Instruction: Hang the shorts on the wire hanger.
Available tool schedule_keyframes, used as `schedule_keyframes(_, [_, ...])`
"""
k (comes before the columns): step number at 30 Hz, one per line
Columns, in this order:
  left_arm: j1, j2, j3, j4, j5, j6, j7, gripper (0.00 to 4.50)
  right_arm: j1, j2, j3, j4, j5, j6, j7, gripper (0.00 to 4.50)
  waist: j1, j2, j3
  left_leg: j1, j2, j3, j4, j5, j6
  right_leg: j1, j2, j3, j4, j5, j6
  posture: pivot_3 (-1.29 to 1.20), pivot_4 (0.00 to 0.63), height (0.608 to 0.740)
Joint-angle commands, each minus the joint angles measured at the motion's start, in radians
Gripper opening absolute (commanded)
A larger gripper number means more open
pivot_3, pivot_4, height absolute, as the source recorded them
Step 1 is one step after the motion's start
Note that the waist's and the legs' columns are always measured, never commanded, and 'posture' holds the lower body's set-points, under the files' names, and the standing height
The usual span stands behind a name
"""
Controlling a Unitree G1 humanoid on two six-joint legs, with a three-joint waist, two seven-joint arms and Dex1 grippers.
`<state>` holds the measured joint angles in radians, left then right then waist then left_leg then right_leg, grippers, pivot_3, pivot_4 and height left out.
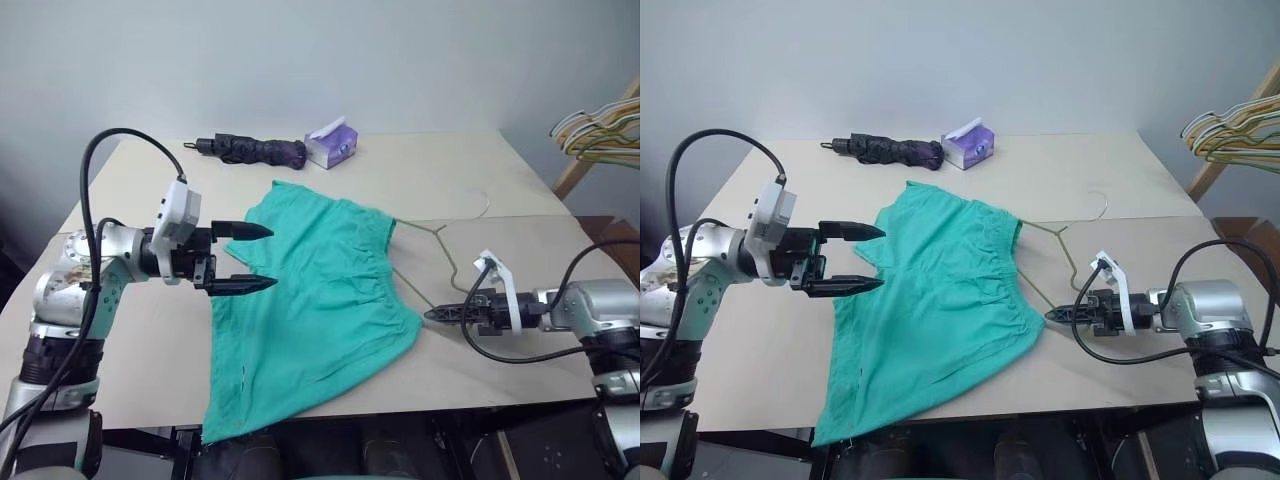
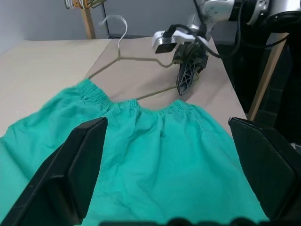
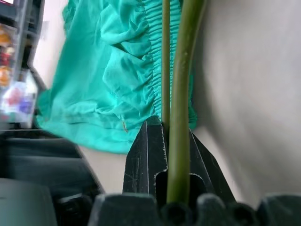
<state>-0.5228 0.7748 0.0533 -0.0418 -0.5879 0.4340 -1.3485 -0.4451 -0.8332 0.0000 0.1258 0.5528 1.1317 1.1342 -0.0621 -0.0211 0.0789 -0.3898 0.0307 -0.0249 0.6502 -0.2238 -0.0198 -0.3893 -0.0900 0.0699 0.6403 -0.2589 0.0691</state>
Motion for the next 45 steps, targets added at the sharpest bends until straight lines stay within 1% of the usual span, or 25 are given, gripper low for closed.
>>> schedule_keyframes(1, [-0.069,-0.009,-0.006,0.057,0.034,-0.063,-0.016,4.46,0.051,-0.020,-0.042,-0.285,-0.096,-0.157,-0.160,0.00,-0.008,0.000,0.000,0.000,0.000,0.000,0.000,0.000,0.000,0.000,0.000,0.000,0.000,0.000,0.000,-0.12,0.020,0.740])
schedule_keyframes(3, [-0.112,-0.012,-0.010,0.109,0.060,-0.102,-0.028,4.46,0.058,-0.037,-0.016,-0.383,-0.143,-0.172,-0.222,0.00,-0.016,0.000,0.000,0.000,0.000,0.000,0.000,0.000,0.000,0.000,0.000,0.000,0.000,-0.001,0.003,-0.13,0.011,0.740])
schedule_keyframes(6, [-0.202,-0.010,-0.027,0.210,0.114,-0.190,-0.064,4.46,0.033,-0.079,0.030,-0.487,-0.185,-0.152,-0.262,0.00,-0.033,0.000,0.000,0.000,0.000,0.000,0.000,0.000,0.000,-0.001,0.000,0.000,0.001,-0.002,0.003,-0.14,0.010,0.740])
schedule_keyframes(9, [-0.294,-0.013,-0.074,0.327,0.198,-0.349,-0.142,4.46,-0.007,-0.128,0.088,-0.570,-0.213,-0.133,-0.273,0.00,-0.043,0.000,-0.001,0.000,0.000,0.000,0.000,0.000,0.000,-0.001,0.000,0.000,0.000,0.000,0.000,-0.17,0.005,0.740])
schedule_keyframes(12, [-0.358,-0.031,-0.108,0.424,0.243,-0.457,-0.211,4.46,-0.035,-0.166,0.132,-0.613,-0.223,-0.134,-0.260,0.00,-0.063,0.000,-0.001,-0.001,0.000,0.000,0.000,0.000,0.000,-0.001,0.000,0.000,-0.001,0.000,0.000,-0.18,0.002,0.740])
schedule_keyframes(17, [-0.501,-0.134,-0.160,0.622,0.320,-0.635,-0.255,4.46,-0.104,-0.199,0.197,-0.682,-0.203,-0.100,-0.217,0.00,-0.076,0.000,-0.001,-0.002,0.000,0.000,0.001,0.000,0.000,-0.001,0.000,0.000,-0.001,0.000,0.000,-0.16,0.000,0.740])
schedule_keyframes(19, [-0.539,-0.156,-0.193,0.676,0.321,-0.676,-0.264,4.46,-0.136,-0.205,0.227,-0.698,-0.199,-0.087,-0.195,0.00,-0.086,0.000,-0.001,-0.002,0.000,-0.001,0.002,0.000,0.000,-0.001,0.000,-0.001,0.000,0.000,0.000,-0.17,0.003,0.740])
schedule_keyframes(22, [-0.574,-0.134,-0.300,0.729,0.310,-0.748,-0.266,4.46,-0.165,-0.212,0.250,-0.715,-0.189,-0.090,-0.165,0.00,-0.103,0.000,-0.001,-0.003,0.000,-0.001,0.001,0.000,0.000,-0.002,0.000,-0.001,0.000,0.000,0.000,-0.16,0.003,0.740])
schedule_keyframes(28, [-0.619,-0.058,-0.525,0.812,0.296,-0.830,-0.266,4.46,-0.215,-0.204,0.270,-0.714,-0.176,-0.081,-0.143,0.00,-0.140,0.000,-0.002,-0.003,0.000,-0.002,0.001,0.000,0.000,-0.003,0.000,0.000,0.002,0.000,0.000,-0.19,0.000,0.740])
schedule_keyframes(31, [-0.624,-0.048,-0.564,0.843,0.280,-0.851,-0.266,4.46,-0.222,-0.199,0.268,-0.715,-0.166,-0.069,-0.142,0.00,-0.147,0.000,-0.002,-0.003,0.000,-0.002,0.001,0.000,0.000,-0.003,-0.001,0.000,0.003,0.000,0.001,-0.19,0.000,0.740])
schedule_keyframes(34, [-0.631,-0.076,-0.543,0.909,0.322,-0.898,-0.266,4.46,-0.225,-0.191,0.261,-0.719,-0.154,-0.058,-0.144,0.00,-0.147,0.000,-0.002,-0.003,0.000,-0.002,0.001,0.000,0.000,-0.004,-0.001,0.000,0.002,0.000,0.000,-0.19,0.000,0.740])
schedule_keyframes(37, [-0.634,-0.098,-0.542,0.940,0.316,-0.905,-0.266,3.93,-0.226,-0.184,0.254,-0.718,-0.142,-0.050,-0.145,0.00,-0.147,0.000,-0.002,-0.006,0.000,-0.002,0.002,0.000,0.000,-0.006,-0.001,0.000,0.003,0.000,0.000,-0.19,0.000,0.740])
schedule_keyframes(39, [-0.634,-0.111,-0.530,0.950,0.315,-0.908,-0.266,3.36,-0.232,-0.181,0.255,-0.713,-0.137,-0.048,-0.145,0.00,-0.147,0.000,-0.002,-0.009,0.000,-0.002,0.003,0.000,0.000,-0.009,-0.001,0.000,0.004,0.000,0.000,-0.19,0.000,0.740])
schedule_keyframes(41, [-0.635,-0.115,-0.528,0.955,0.315,-0.912,-0.266,2.77,-0.238,-0.174,0.255,-0.708,-0.130,-0.043,-0.147,0.00,-0.149,0.001,-0.002,-0.016,0.000,-0.003,0.008,0.000,0.000,-0.015,-0.001,0.000,0.008,0.000,0.000,-0.19,0.000,0.740])
schedule_keyframes(45, [-0.634,-0.111,-0.526,0.959,0.305,-0.906,-0.266,1.52,-0.259,-0.164,0.243,-0.695,-0.110,-0.031,-0.142,0.00,-0.153,0.001,-0.002,-0.017,0.000,-0.003,0.010,0.000,0.000,-0.015,-0.001,0.000,0.008,0.000,0.000,-0.20,0.003,0.740])
